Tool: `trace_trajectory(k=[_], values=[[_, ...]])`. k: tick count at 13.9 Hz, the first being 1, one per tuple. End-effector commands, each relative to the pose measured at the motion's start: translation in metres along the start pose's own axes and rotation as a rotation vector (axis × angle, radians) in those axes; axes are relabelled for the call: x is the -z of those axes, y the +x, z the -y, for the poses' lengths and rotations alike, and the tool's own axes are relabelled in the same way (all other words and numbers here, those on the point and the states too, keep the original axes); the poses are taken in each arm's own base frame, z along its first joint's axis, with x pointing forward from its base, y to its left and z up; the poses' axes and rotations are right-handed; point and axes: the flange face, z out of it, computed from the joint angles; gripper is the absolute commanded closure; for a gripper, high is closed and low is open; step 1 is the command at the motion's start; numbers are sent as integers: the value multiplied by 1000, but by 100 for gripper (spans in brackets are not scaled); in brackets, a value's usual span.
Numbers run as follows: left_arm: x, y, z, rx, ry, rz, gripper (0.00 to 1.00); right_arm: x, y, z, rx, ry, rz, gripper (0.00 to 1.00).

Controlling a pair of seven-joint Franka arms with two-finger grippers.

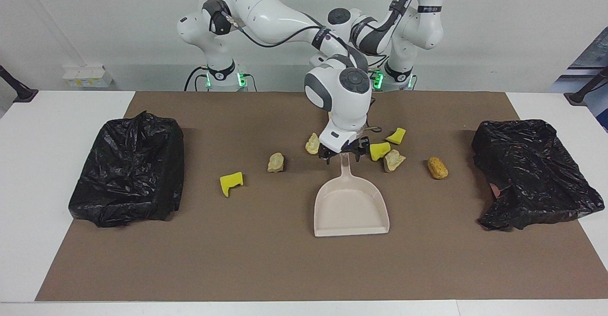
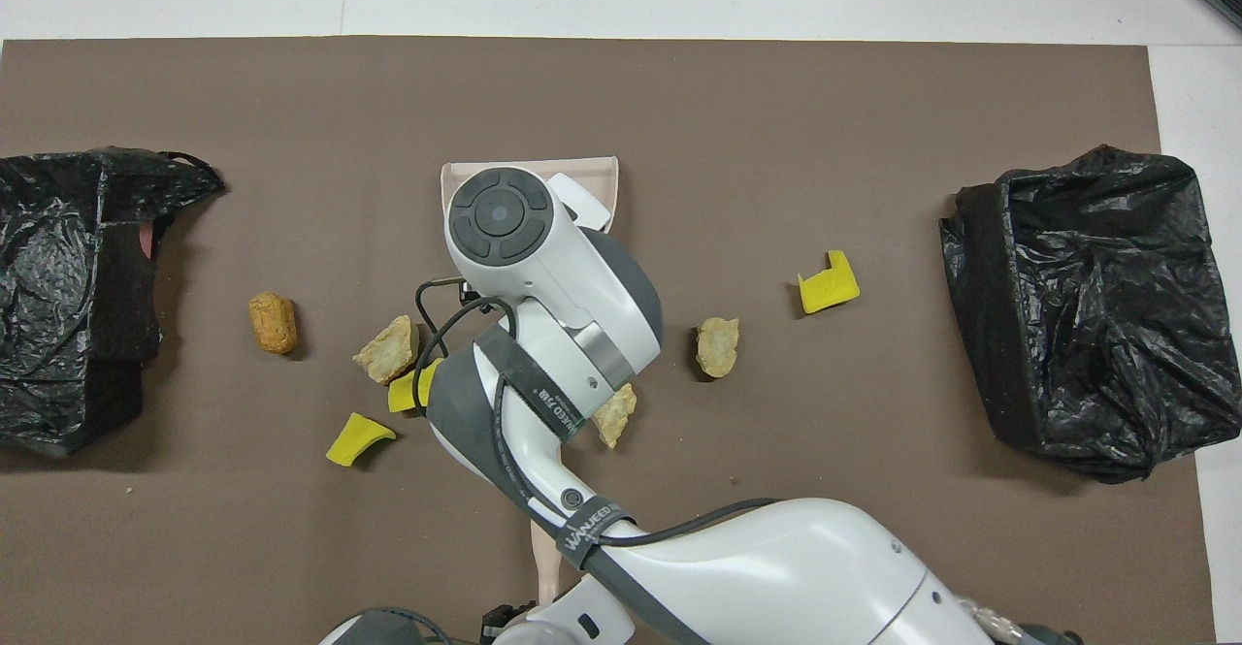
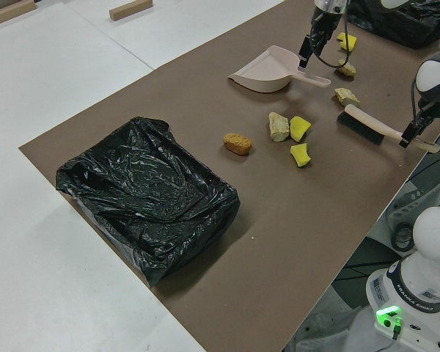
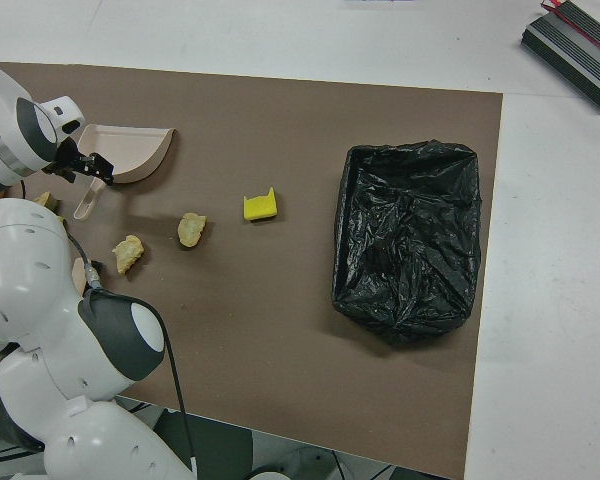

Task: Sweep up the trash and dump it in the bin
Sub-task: 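Grasp the dustpan with the right gripper while the left gripper grasps the brush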

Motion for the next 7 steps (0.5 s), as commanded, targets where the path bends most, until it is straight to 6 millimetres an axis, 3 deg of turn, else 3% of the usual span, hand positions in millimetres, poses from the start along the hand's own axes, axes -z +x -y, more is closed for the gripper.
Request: trace_trajectory(k=[1, 5, 7], values=[[1, -4, 11, 22, -9, 0, 100, -11, -5, 12, -11, 33, 30, 0], [0, 8, 20, 59, -3, 8, 100, -21, -14, 13, -16, 42, 58, 0], [0, 9, 21, 62, -2, 9, 100, -26, -15, 8, -21, 36, 67, 14]])
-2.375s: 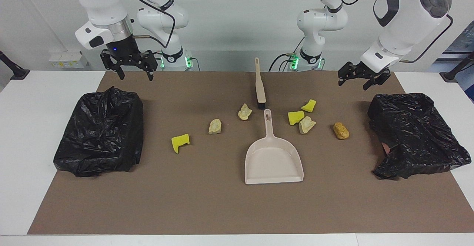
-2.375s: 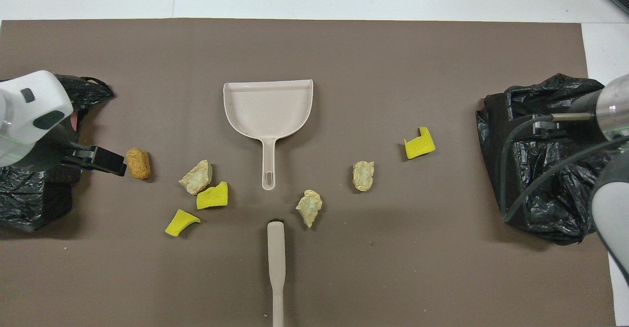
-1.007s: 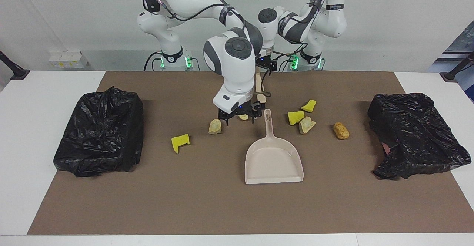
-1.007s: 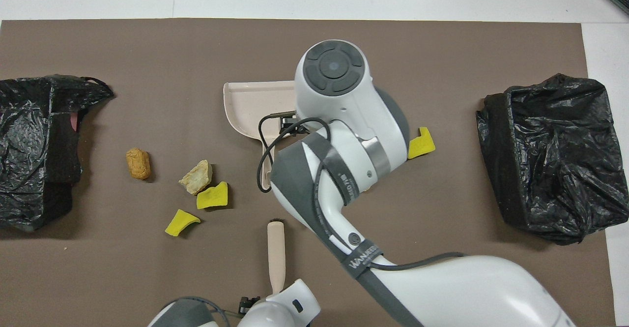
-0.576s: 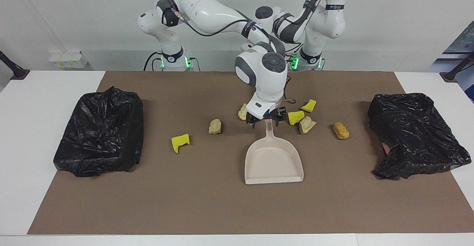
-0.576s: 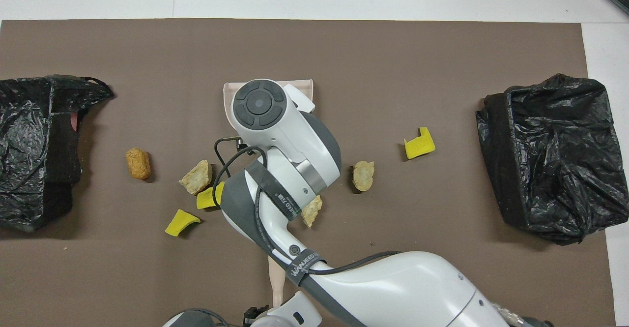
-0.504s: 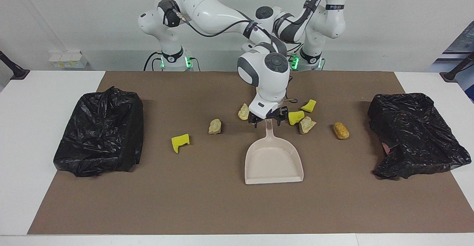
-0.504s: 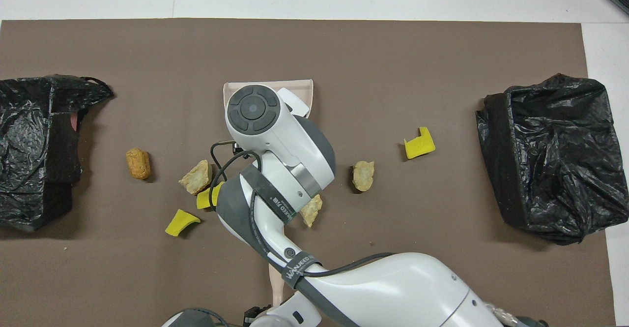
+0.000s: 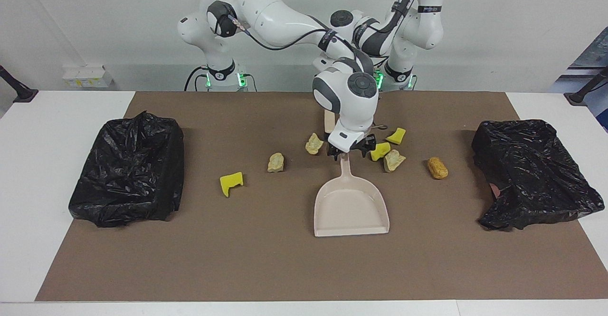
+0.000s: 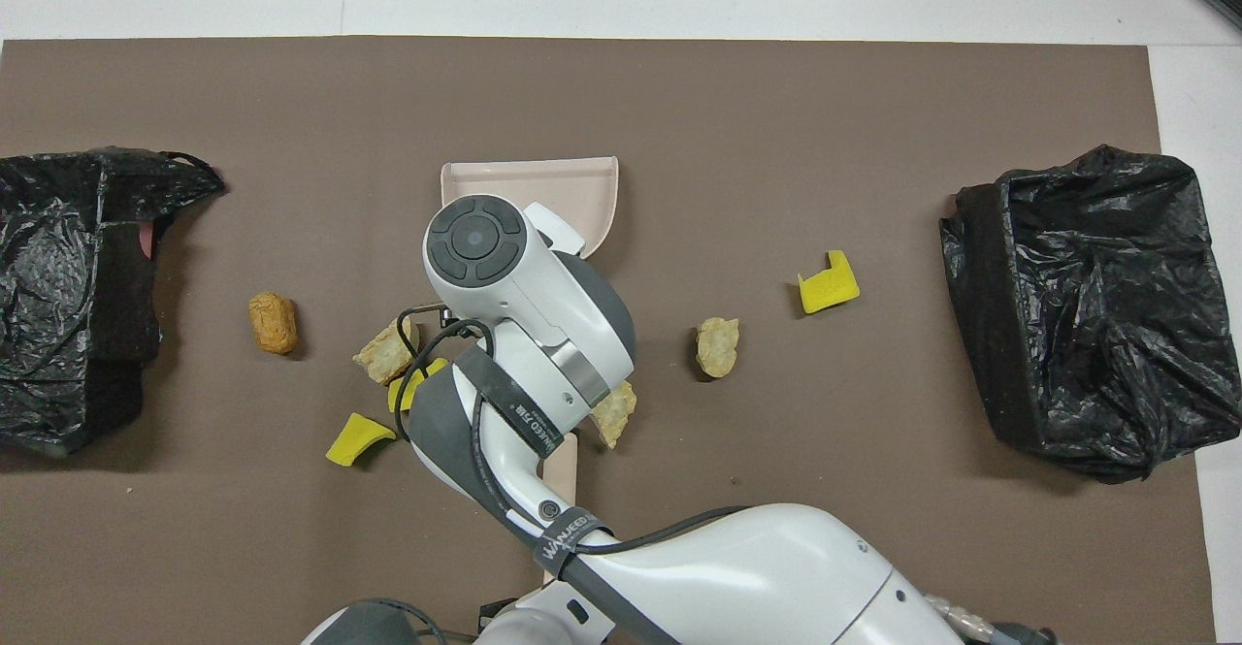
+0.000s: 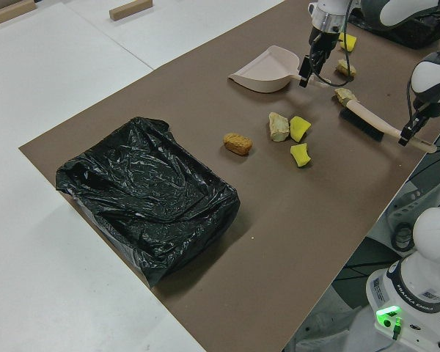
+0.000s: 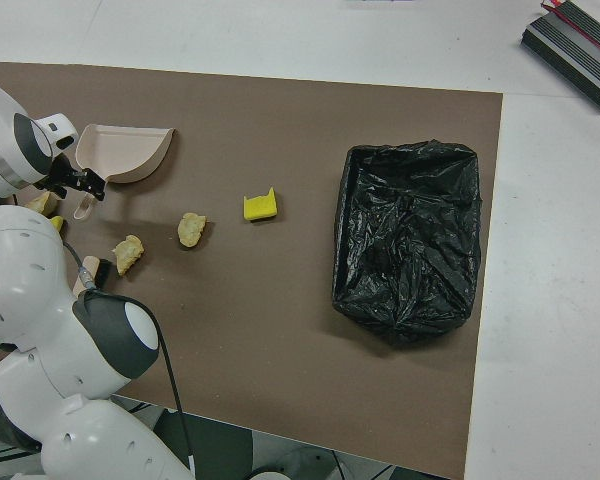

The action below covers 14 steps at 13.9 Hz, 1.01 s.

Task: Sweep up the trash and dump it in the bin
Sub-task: 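Grasp the dustpan with the right gripper while the left gripper grasps the brush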

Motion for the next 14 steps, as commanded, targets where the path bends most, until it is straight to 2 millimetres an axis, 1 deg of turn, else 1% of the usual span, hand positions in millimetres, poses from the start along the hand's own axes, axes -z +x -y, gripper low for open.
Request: trace_trajectory(k=[1, 2, 3, 5, 6, 7, 8, 9, 10, 11, 12, 13, 14], values=[[2, 2, 13, 26, 0, 7, 100, -8, -5, -6, -24, 14, 18, 16], [5, 9, 20, 50, 0, 7, 100, -10, -8, -9, -26, 10, 22, 27], [7, 14, 28, 69, 4, 13, 100, -12, -11, -12, -29, 4, 29, 46], [13, 23, 39, 91, 2, 7, 100, -10, -7, -16, -34, 2, 21, 93], [15, 30, 46, 105, 2, -2, 100, -8, -5, -18, -35, -2, 17, 100], [15, 33, 50, 91, 9, -5, 100, -7, -2, -21, -29, -6, 11, 100], [14, 37, 55, 71, 14, -2, 100, -6, 6, -33, -35, -11, 4, 100], [13, 39, 62, 41, 29, 16, 100, 0, 17, -49, -50, -5, -3, 100], [15, 46, 73, -7, 46, 34, 100, 14, 24, -61, -40, 5, -18, 100], [18, 56, 88, -25, 55, 52, 100, 25, 27, -68, -1, 13, -30, 100], [25, 64, 96, -39, 54, 56, 100, 32, 28, -71, 54, 17, -37, 100], [29, 71, 104, -43, 56, 61, 100, 35, 31, -79, 98, 16, -40, 100], [36, 82, 116, -45, 72, 56, 100, 35, 33, -81, 133, 16, -42, 100]])
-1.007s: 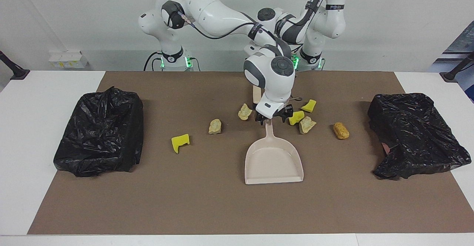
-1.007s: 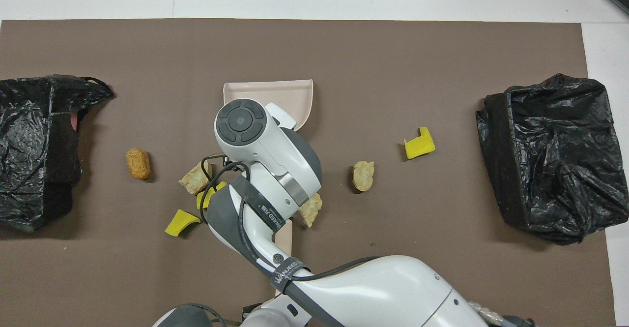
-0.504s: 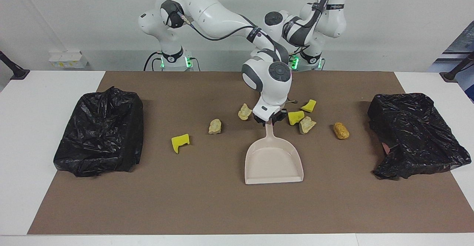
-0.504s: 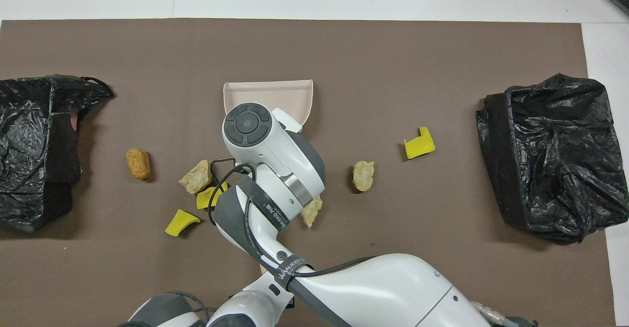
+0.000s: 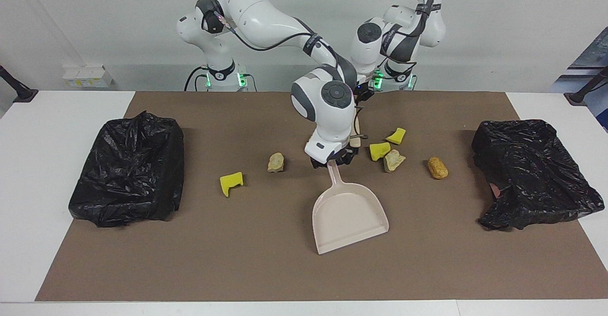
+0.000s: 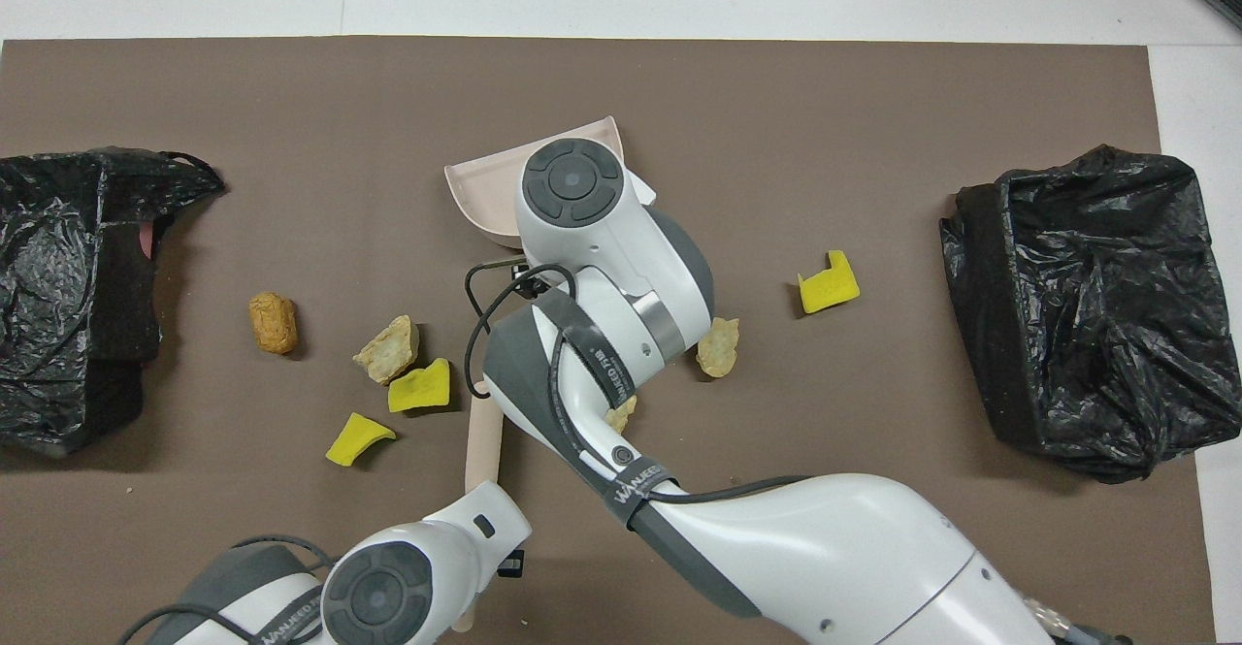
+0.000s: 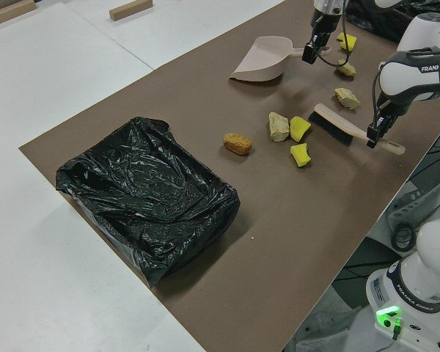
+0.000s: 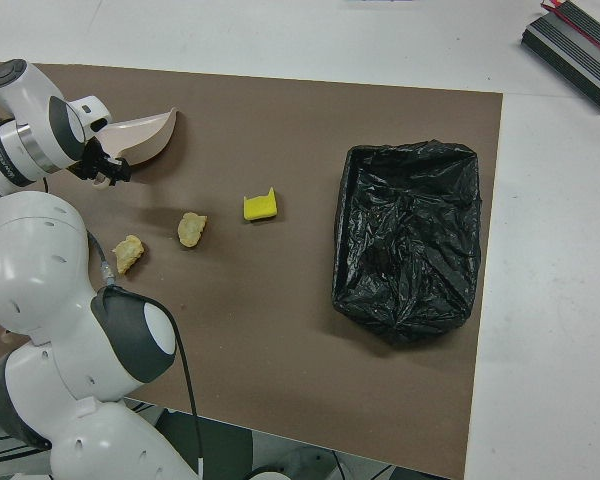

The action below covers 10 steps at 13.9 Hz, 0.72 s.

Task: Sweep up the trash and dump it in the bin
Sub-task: 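Grasp the dustpan with the right gripper while the left gripper grasps the brush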

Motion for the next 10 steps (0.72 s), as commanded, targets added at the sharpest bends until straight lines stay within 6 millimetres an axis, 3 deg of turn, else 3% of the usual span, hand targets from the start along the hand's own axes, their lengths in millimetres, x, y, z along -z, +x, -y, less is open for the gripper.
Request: trace_trajectory(k=[1, 5, 6, 7, 8, 10], values=[[29, 18, 31, -26, 34, -2, 100, 5, -4, -7, 98, 7, -8, 100], [80, 47, 67, -9, 23, 17, 100, -9, -22, -15, 144, 11, 20, 99], [86, 53, 75, 14, 18, 7, 100, -14, -27, -15, 143, 14, 11, 75], [90, 58, 85, 29, 31, -8, 100, -14, -28, -16, 135, 13, 12, 64], [94, 64, 96, 52, 40, -17, 100, -14, -28, -16, 135, 13, 12, 56], [95, 75, 119, 96, 59, -32, 100, -14, -27, -15, 134, 16, 5, 55]])
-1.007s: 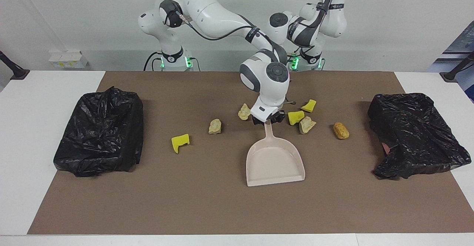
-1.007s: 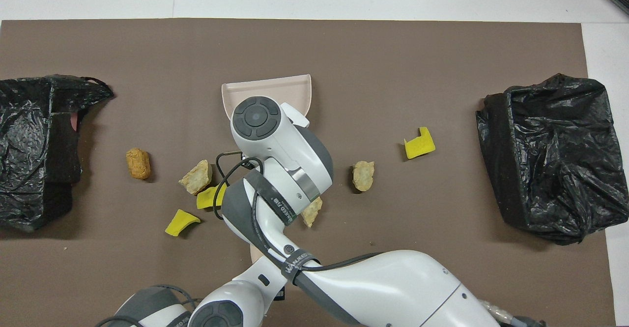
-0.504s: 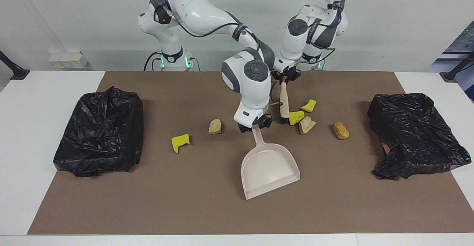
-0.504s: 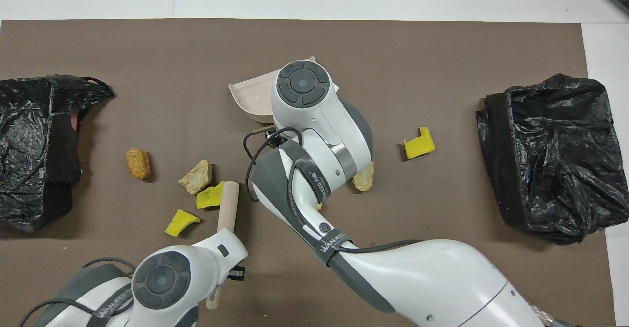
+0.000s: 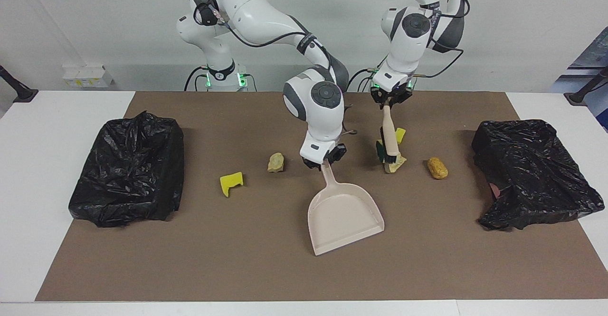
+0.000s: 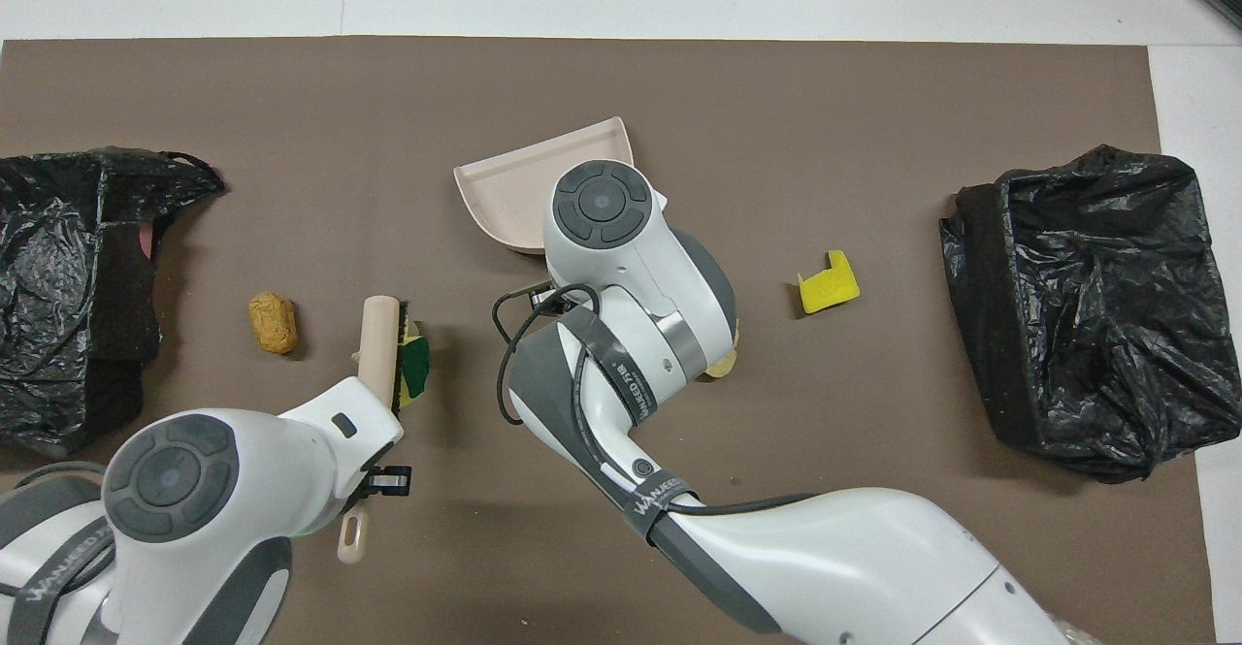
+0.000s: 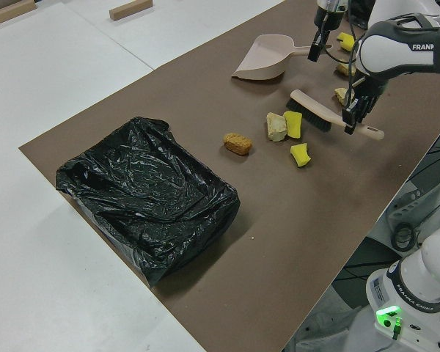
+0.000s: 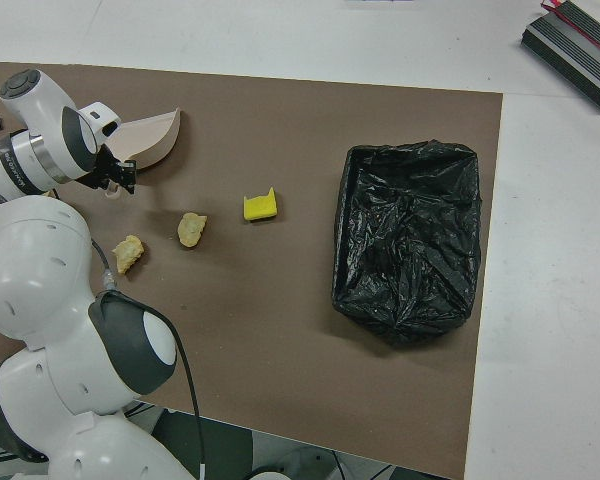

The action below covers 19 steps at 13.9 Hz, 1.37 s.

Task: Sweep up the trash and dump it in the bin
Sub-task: 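Set the dustpan beside the debris while the left gripper sweeps toward it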

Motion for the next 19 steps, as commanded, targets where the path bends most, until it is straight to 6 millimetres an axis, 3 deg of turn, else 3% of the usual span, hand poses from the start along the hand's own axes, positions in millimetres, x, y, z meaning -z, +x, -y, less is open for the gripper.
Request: trace_trajectory(k=[1, 5, 8, 9, 11, 12, 14, 17, 19], values=[[6, 16, 34, 55, 46, -23, 100, 7, -7, -4, 13, 22, -15, 55], [1, 40, 95, 187, 31, -65, 100, 6, -6, -6, 5, 25, -24, 55], [-1, 45, 135, 210, 25, -74, 100, -1, -7, -6, -1, 43, -39, 51], [-3, 44, 156, 204, 25, -68, 100, -1, -7, -8, -10, 49, -34, 56], [-7, 41, 186, 175, 22, -57, 100, 1, -5, -8, -2, 49, -42, 100], [-13, 41, 194, 175, 21, -45, 100, 2, -4, -9, 5, 41, -48, 100], [-33, 47, 199, 178, 19, -12, 100, 10, 0, -11, 29, 38, -69, 100], [-63, 57, 189, 155, 15, 28, 100, 27, 14, -44, 139, 22, -106, 100], [-65, 60, 164, 110, 11, 30, 100, 38, 17, -66, 296, 8, -113, 100]])
